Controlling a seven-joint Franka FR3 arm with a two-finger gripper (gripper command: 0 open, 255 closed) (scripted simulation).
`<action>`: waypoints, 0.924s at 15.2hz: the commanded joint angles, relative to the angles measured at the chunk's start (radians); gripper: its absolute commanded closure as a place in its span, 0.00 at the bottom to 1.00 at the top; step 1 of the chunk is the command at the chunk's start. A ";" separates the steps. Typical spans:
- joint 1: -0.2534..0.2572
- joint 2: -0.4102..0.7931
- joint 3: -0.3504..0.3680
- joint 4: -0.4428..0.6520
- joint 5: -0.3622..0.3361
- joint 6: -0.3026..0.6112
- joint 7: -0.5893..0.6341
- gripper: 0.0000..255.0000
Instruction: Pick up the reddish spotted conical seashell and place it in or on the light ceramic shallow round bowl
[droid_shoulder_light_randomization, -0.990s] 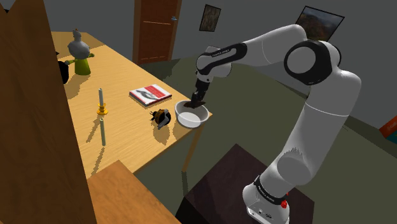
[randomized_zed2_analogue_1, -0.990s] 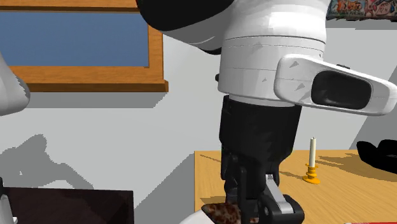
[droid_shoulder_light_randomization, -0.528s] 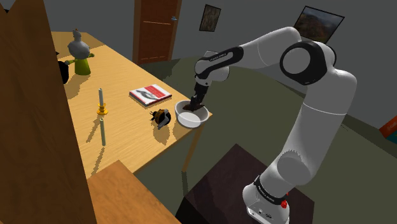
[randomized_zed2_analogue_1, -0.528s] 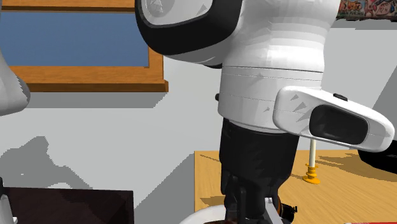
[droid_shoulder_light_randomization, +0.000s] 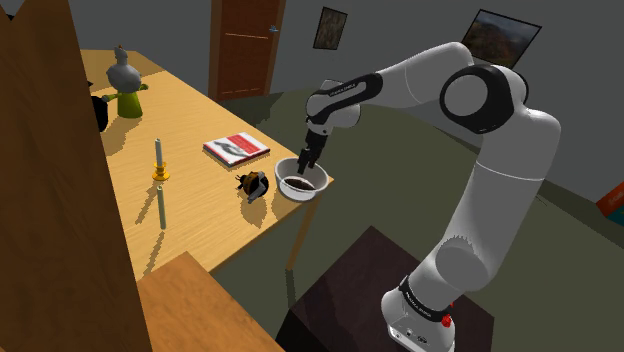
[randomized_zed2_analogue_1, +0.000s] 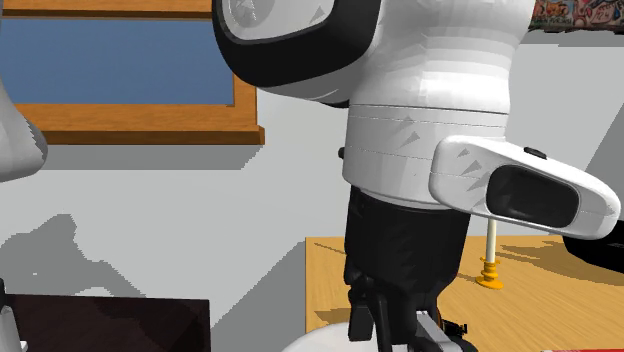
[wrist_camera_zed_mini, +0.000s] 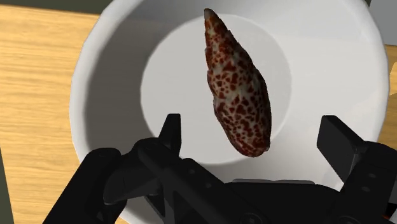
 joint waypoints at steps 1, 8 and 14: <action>0.000 0.000 0.000 0.000 0.000 0.000 0.000 0.00; -0.005 -0.055 -0.011 0.061 -0.022 -0.116 0.014 0.00; -0.005 -0.055 -0.011 0.061 -0.022 -0.116 0.014 0.00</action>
